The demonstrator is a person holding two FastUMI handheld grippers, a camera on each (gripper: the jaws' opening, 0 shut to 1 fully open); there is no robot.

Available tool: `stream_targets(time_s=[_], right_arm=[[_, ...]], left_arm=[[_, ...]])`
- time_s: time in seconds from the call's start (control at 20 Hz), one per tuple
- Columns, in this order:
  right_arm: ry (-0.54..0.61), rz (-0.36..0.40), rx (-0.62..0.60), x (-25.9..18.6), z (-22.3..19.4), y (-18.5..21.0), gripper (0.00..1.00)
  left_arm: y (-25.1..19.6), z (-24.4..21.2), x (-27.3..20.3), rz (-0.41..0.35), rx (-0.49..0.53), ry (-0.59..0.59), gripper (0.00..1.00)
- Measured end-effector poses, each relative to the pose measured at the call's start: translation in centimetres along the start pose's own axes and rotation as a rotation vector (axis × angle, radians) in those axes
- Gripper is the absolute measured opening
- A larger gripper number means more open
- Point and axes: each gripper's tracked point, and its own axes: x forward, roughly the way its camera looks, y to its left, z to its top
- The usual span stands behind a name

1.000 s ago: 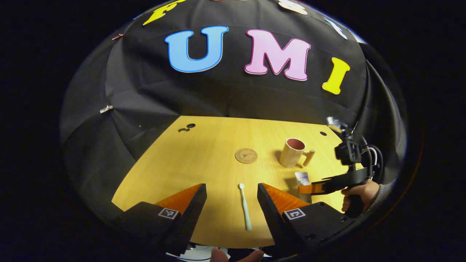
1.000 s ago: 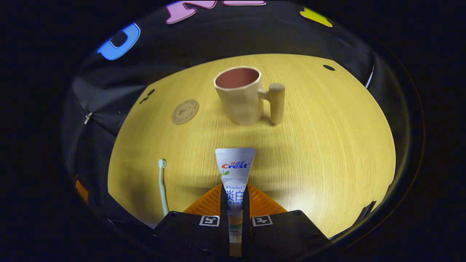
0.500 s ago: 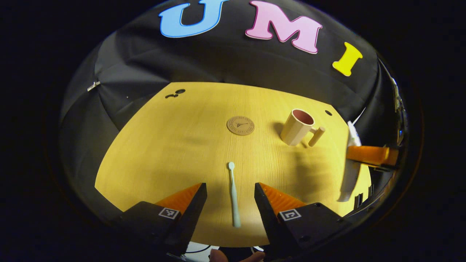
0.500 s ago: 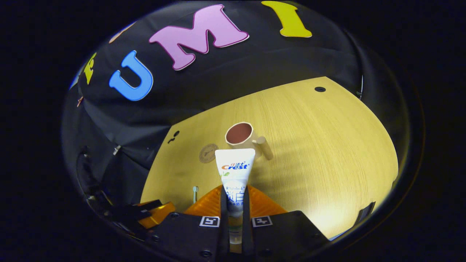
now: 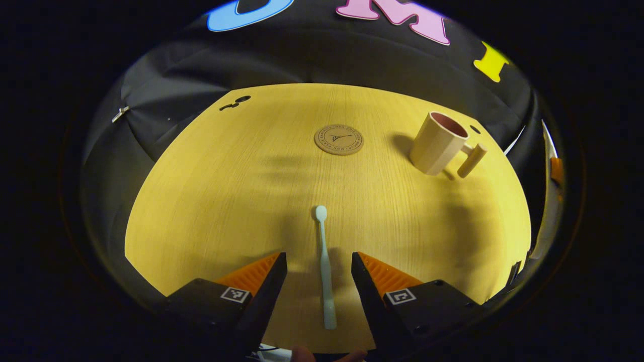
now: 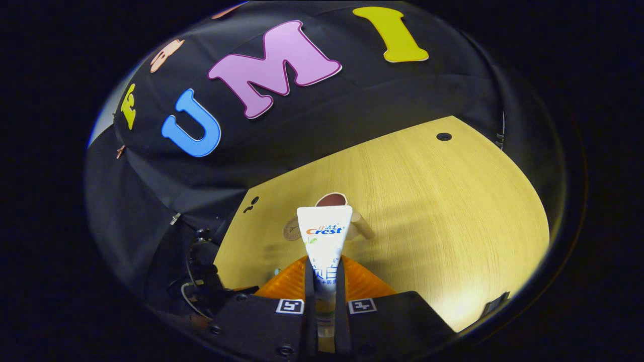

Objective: Put the toothbrush and toothpaste on the desktop into the cup, then pick up the cup and place it on the coaster on the desktop.

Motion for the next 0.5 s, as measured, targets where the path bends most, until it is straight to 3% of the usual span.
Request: stream_targets(time_s=[0.35,0.5], right_arm=[[0.016,0.006,-0.019,0.8,0.8,-1.2,0.17],[0.017,0.008,-0.003,1.0,0.9,-1.6,0.17]], left_arm=[[-0.4,-1.1,2.2,-0.003,0.027,0.053,0.80],[-0.5,-1.5,2.3,-0.017,0.048,0.072,0.70]])
